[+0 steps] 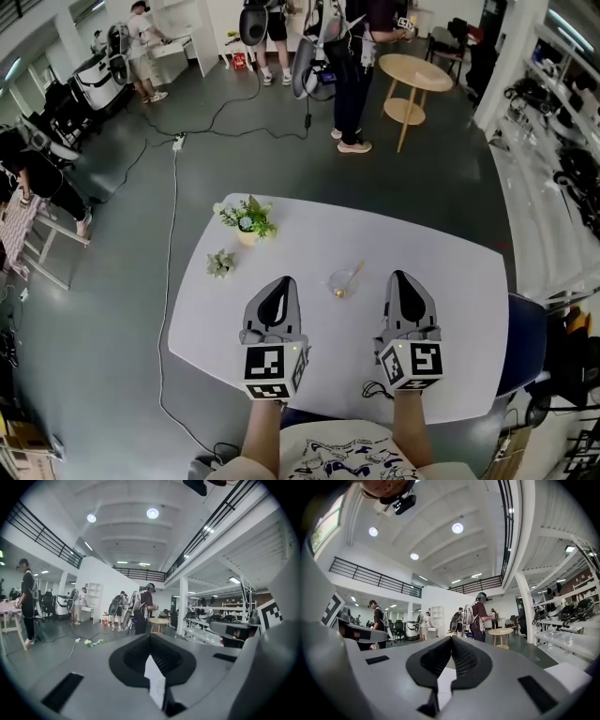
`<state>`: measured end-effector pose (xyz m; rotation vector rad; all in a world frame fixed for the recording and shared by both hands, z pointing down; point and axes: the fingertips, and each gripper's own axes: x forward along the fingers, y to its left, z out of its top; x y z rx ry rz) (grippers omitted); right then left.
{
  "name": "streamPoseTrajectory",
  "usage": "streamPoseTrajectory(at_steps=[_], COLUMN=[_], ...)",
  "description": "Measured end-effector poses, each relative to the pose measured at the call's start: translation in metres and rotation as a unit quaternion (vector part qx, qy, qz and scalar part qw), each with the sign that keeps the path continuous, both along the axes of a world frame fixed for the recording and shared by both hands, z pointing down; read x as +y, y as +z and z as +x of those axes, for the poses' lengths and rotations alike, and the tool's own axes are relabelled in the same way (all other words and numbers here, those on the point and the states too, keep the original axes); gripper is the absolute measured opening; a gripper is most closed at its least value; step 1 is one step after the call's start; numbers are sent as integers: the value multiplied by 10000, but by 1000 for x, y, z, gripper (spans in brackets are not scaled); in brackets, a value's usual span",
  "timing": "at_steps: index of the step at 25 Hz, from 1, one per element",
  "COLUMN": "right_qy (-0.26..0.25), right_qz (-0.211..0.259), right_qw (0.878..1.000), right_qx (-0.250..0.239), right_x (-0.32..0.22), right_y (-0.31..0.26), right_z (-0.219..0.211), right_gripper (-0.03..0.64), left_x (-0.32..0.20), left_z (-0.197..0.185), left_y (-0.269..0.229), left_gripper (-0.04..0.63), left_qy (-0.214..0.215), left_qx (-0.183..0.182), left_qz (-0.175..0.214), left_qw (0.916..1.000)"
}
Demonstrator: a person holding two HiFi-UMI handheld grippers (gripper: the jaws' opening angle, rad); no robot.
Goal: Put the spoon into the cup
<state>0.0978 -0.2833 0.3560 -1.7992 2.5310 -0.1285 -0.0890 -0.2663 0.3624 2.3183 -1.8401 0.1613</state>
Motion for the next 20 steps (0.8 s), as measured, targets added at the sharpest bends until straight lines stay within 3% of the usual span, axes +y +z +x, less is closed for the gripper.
streamPoseTrajectory(at_steps=[20], right_qy=[-119], right_qz=[374], right_qw=[9992], right_qx=[-55], right_x=[27], right_y=[-35], right_z=[-4], right_gripper=[12], left_x=[29], left_z=[-3], left_y=[-40], left_gripper=[14], left_qy=[-107], left_qx=[-57], left_qz=[452], left_qw=[9989])
